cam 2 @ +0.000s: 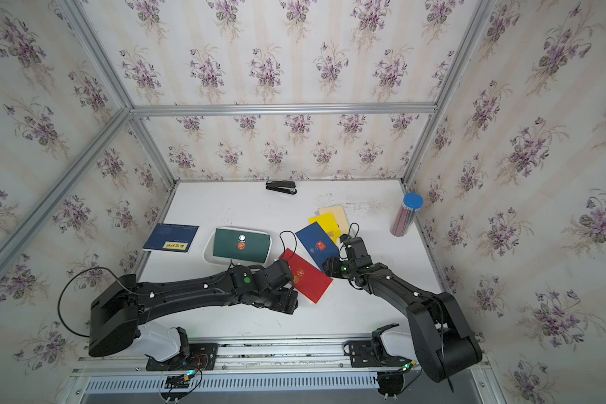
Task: Put the sealed envelopes into the storage box
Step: Pick up the envelope from the center of the board.
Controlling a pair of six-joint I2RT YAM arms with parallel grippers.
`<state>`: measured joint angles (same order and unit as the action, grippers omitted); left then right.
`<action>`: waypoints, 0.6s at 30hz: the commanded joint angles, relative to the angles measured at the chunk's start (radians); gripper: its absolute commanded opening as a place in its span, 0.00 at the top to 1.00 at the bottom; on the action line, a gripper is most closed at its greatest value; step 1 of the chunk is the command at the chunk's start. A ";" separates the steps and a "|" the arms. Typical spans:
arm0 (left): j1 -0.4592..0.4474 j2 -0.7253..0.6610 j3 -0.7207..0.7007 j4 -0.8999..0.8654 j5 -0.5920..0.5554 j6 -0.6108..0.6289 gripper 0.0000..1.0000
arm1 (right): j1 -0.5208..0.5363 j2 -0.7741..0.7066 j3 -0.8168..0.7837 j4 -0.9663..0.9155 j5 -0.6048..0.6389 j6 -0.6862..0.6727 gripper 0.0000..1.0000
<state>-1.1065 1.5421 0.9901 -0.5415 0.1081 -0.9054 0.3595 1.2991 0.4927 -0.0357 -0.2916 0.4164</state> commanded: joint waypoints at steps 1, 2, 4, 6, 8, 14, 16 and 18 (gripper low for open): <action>0.013 0.054 0.024 0.046 -0.008 -0.012 0.07 | -0.001 0.036 -0.002 0.020 -0.037 0.012 0.41; 0.024 0.071 0.024 0.062 0.013 -0.013 0.07 | 0.001 0.053 0.001 0.018 -0.041 0.013 0.41; 0.038 0.098 0.022 0.092 0.038 -0.013 0.07 | 0.001 0.080 0.003 0.023 -0.062 0.016 0.42; 0.043 0.121 0.030 0.096 0.041 -0.013 0.07 | 0.001 0.098 0.000 0.029 -0.082 0.023 0.43; 0.054 0.141 0.030 0.100 0.044 -0.022 0.07 | 0.002 0.117 -0.005 0.034 -0.103 0.027 0.44; 0.101 0.191 -0.011 0.198 0.104 -0.036 0.07 | 0.031 0.117 -0.013 0.017 -0.145 0.032 0.48; 0.110 0.197 -0.011 0.210 0.105 -0.035 0.07 | 0.047 0.099 -0.015 0.003 -0.162 0.034 0.49; 0.118 0.199 -0.023 0.245 0.112 -0.036 0.07 | 0.060 0.080 -0.023 -0.003 -0.188 0.039 0.50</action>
<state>-0.9977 1.7241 0.9840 -0.3267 0.2005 -0.9344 0.4084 1.3930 0.4778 0.0296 -0.4400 0.4438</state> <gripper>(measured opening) 0.926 0.497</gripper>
